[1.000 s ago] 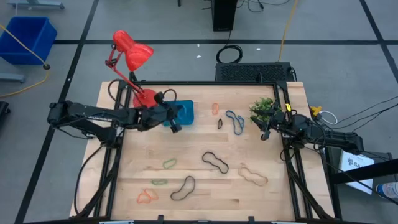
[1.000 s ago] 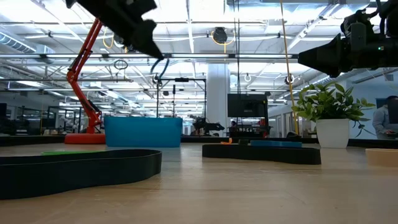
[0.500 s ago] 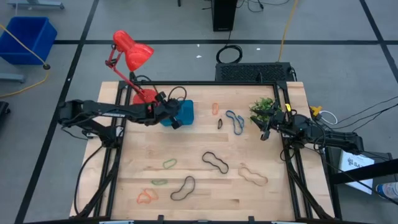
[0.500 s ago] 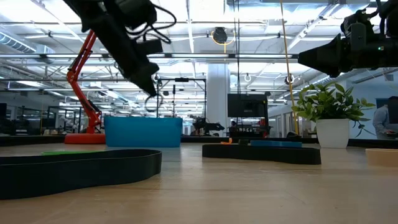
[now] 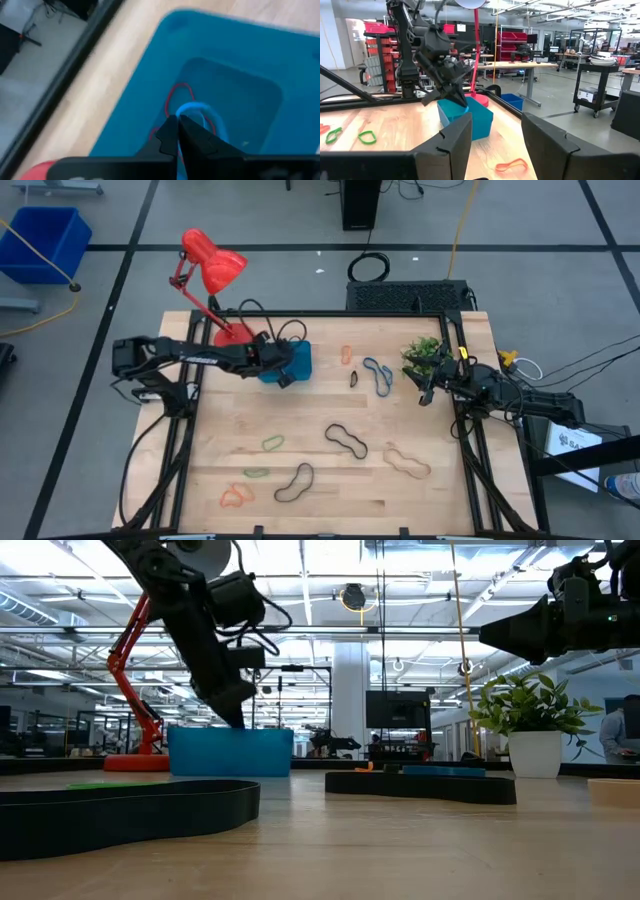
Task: Pick and place rubber bands into bin
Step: Put the blue rubber band into the blue bin, then put the green rubber band into the blue bin
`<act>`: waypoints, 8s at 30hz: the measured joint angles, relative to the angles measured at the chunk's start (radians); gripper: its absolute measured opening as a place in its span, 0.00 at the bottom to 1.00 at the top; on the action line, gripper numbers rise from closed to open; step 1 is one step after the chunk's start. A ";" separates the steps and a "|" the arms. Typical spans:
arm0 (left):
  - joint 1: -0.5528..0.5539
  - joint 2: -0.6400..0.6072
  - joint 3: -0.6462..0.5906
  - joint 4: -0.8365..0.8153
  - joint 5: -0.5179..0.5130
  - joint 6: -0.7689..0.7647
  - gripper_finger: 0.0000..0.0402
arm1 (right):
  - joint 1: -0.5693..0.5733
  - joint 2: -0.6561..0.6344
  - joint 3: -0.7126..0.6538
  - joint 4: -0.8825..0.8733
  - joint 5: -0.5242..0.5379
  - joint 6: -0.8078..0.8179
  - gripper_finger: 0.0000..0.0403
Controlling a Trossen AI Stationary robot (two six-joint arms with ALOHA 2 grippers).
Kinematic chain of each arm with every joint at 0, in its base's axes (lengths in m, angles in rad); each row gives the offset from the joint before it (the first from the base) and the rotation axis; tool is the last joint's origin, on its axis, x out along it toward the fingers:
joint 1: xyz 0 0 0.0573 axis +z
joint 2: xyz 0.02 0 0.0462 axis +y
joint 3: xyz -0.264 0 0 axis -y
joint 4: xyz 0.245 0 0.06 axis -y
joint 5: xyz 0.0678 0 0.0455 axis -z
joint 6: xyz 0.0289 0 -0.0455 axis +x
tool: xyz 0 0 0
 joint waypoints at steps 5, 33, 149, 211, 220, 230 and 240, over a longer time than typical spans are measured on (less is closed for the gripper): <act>0.005 0.037 0.000 0.001 0.030 0.005 0.02 | 0.000 0.000 0.000 -0.001 0.000 0.000 0.42; 0.000 0.035 0.000 0.003 0.030 0.027 0.17 | 0.000 0.000 0.000 0.000 0.000 0.000 0.42; -0.646 0.105 0.001 -0.236 0.281 -0.433 0.17 | 0.000 0.001 0.000 0.006 0.000 0.008 0.42; -0.366 -0.301 0.014 -0.045 -0.157 -0.080 0.00 | 0.000 0.007 0.000 0.001 0.000 -0.008 0.42; -0.192 -0.301 0.014 -0.123 -0.137 -0.062 0.00 | 0.000 0.008 0.000 -0.001 0.000 -0.011 0.42; -0.102 -0.253 0.014 -0.164 -0.072 -0.100 0.00 | 0.000 0.009 0.000 -0.002 0.000 -0.015 0.42; -0.050 -0.075 0.013 -0.147 -0.073 -0.108 0.00 | 0.000 0.010 0.000 -0.004 0.001 -0.019 0.42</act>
